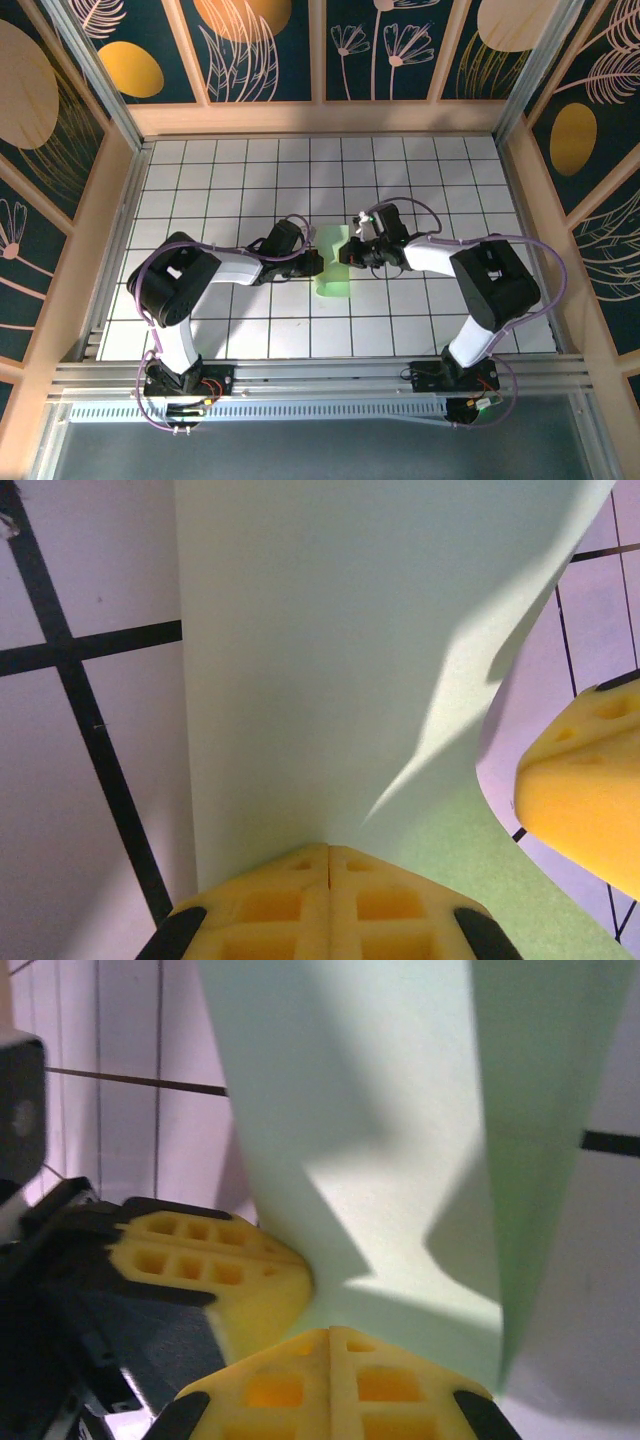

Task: Fold a paper plane with a square sheet of paper (fold left side to right side)
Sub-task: Hold the square sheet of paper at the center of the table.

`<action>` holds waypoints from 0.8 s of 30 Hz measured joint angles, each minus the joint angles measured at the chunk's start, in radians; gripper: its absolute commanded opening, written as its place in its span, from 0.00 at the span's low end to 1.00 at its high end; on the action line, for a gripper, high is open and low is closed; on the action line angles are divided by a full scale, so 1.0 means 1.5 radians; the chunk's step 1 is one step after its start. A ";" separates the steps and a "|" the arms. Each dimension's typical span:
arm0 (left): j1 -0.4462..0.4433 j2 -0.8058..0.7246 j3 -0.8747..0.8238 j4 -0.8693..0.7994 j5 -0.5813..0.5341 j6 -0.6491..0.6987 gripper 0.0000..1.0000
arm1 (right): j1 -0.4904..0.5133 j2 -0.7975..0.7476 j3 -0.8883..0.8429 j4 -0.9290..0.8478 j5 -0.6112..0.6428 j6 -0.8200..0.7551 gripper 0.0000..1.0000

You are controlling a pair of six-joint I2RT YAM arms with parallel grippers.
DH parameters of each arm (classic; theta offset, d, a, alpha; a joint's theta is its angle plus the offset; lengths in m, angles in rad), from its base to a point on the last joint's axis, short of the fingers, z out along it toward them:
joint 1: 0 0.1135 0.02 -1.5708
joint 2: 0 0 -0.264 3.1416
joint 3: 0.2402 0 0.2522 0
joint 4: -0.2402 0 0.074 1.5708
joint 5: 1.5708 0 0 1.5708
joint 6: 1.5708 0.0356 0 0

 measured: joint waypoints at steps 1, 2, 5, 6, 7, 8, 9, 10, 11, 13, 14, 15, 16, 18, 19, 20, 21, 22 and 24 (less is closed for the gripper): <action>0.000 0.000 0.000 0.000 0.000 0.000 0.00 | 0.001 0.001 0.003 0.004 -0.003 0.003 0.00; 0.000 0.000 0.000 0.000 0.000 0.000 0.00 | 0.003 0.004 0.007 0.010 -0.006 0.006 0.00; -0.002 0.000 0.000 0.000 0.000 0.000 0.00 | 0.005 0.027 0.024 0.032 -0.011 0.015 0.00; -0.002 0.000 0.000 0.000 0.000 0.000 0.00 | 0.005 0.037 0.030 0.037 -0.012 0.016 0.00; -0.002 0.000 0.000 0.000 0.000 0.000 0.00 | 0.005 0.048 0.037 0.041 -0.014 0.017 0.00; -0.002 0.000 0.000 0.000 0.000 0.000 0.00 | 0.007 0.062 0.045 0.045 -0.015 0.018 0.00; -0.002 0.000 0.000 0.000 0.000 0.000 0.00 | 0.010 0.075 0.053 0.048 -0.015 0.018 0.00; -0.002 0.000 0.000 0.000 0.000 0.000 0.00 | 0.013 0.085 0.059 0.051 -0.016 0.018 0.00; -0.002 0.000 0.000 0.000 0.000 0.000 0.00 | 0.016 0.096 0.065 0.053 -0.017 0.018 0.00; -0.003 0.000 0.000 0.000 0.000 0.000 0.00 | 0.022 0.111 0.071 0.055 -0.017 0.018 0.00; -0.003 0.000 0.000 0.000 0.000 0.000 0.00 | 0.023 0.116 0.072 0.055 -0.018 0.018 0.00; -0.003 0.000 0.000 0.000 0.000 0.000 0.00 | 0.024 0.120 0.073 0.055 -0.017 0.018 0.00; -0.003 0.000 0.000 0.000 0.000 0.000 0.00 | 0.025 0.123 0.073 0.055 -0.017 0.018 0.00; -0.003 0.000 0.000 0.000 0.000 0.000 0.00 | 0.025 0.130 0.076 0.053 -0.012 0.017 0.00; -0.003 0.000 0.000 0.000 0.000 0.000 0.00 | 0.025 0.134 0.077 0.051 -0.010 0.017 0.00; -0.003 0.000 0.000 0.000 0.000 0.000 0.00 | 0.025 0.138 0.077 0.049 -0.008 0.017 0.00; -0.003 0.000 0.000 0.000 0.000 0.000 0.00 | 0.024 0.142 0.077 0.049 -0.008 0.016 0.00; -0.003 0.000 -0.001 0.001 0.000 0.000 0.00 | 0.024 0.142 0.079 0.047 -0.008 0.016 0.00; -0.003 -0.001 -0.003 0.003 0.000 0.000 0.00 | 0.024 0.142 0.080 0.042 -0.006 0.013 0.00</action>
